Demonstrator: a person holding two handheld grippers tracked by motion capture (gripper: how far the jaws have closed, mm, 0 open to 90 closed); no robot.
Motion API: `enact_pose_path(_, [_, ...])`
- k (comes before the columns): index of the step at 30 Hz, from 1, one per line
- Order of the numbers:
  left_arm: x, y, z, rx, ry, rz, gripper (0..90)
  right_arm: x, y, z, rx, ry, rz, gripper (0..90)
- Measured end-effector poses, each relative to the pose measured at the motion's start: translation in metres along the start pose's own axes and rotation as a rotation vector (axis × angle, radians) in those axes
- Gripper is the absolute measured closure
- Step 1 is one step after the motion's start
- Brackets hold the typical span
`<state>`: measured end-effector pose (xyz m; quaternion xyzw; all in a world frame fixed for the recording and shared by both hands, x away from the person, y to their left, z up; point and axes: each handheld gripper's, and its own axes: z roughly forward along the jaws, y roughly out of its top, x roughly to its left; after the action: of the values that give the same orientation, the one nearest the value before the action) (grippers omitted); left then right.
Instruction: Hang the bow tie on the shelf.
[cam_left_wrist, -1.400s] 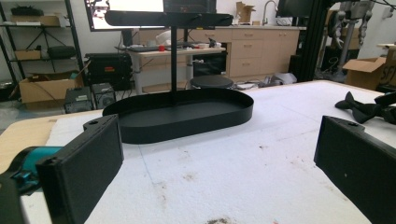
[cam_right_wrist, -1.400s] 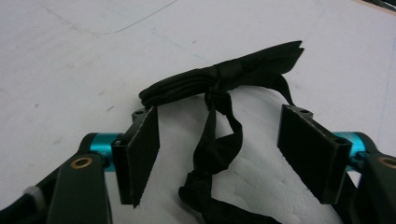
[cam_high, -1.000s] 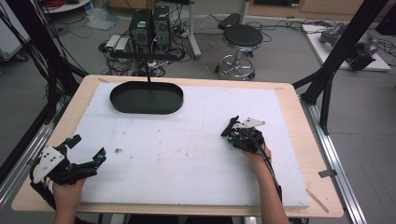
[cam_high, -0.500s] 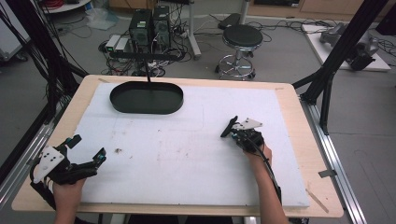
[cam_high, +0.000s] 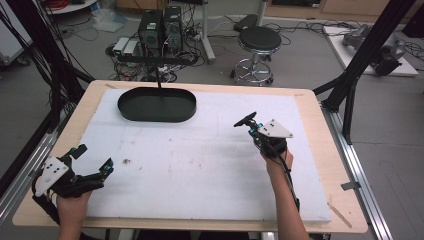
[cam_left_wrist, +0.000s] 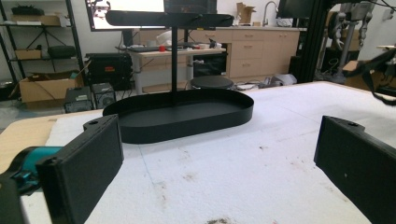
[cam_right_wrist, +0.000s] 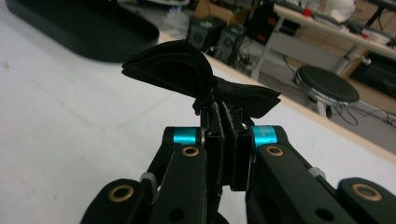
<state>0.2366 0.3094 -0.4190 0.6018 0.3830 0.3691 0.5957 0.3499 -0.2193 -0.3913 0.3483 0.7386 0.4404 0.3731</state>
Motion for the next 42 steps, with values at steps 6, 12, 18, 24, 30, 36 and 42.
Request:
enact_pose_path(6, [0.0, 0.0, 0.0, -0.002, 0.0, -0.001, 1.8, 0.004, 0.025, 0.001, -0.078, 0.005, 0.017, 87.9])
enact_pose_path(12, [0.001, 0.0, 0.0, -0.003, -0.002, -0.002, 1.8, 0.011, 0.058, 0.009, -0.145, 0.012, 0.004, 87.8])
enact_pose_path(18, [0.001, 0.0, 0.0, -0.007, 0.0, -0.007, 1.8, 0.017, 0.084, 0.02, -0.188, 0.01, 0.015, 87.8])
enact_pose_path(24, [0.002, 0.0, -0.001, -0.012, -0.001, -0.011, 1.8, 0.027, 0.116, 0.038, -0.225, 0.008, -0.007, 87.8])
enact_pose_path(30, [0.003, 0.0, -0.001, -0.019, 0.003, -0.015, 1.8, 0.032, 0.136, 0.051, -0.26, -0.001, -0.002, 87.8])
enact_pose_path(36, [0.003, 0.0, -0.001, -0.022, 0.003, -0.014, 1.8, 0.04, 0.154, 0.063, -0.28, -0.011, -0.006, 87.8])
enact_pose_path(42, [0.005, 0.001, -0.002, -0.033, 0.003, -0.016, 1.8, 0.059, 0.174, 0.088, -0.291, -0.023, -0.043, 87.8])
